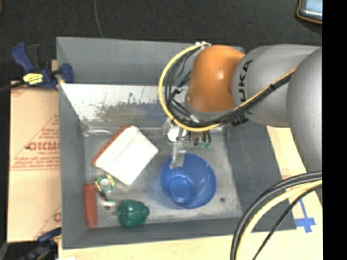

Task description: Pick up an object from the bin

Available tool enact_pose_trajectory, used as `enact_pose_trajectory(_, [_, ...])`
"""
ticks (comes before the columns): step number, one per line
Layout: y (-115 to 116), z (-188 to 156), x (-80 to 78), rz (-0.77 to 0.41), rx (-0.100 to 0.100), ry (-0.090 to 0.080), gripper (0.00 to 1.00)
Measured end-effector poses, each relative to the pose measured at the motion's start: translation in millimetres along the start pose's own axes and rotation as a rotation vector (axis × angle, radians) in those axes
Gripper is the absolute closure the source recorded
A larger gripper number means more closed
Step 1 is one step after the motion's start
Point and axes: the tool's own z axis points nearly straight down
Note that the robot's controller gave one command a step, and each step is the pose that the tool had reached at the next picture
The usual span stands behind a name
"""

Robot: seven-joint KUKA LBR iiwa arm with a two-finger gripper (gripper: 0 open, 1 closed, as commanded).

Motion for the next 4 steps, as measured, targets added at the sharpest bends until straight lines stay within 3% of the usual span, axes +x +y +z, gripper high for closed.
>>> enact_pose_trajectory(1, [0,0,0.0,0.0,0.0,0.0,0.0])
enact_pose_trajectory(2, [-19,26,13.1,-0.211,0.0,0.0,0.0])
enact_pose_trajectory(3, [-16,26,2.6,-0.144,0.0,-0.003,0.0])
enact_pose_trajectory(4, [2,68,74.5,-0.289,-0.001,-0.003,0.0])
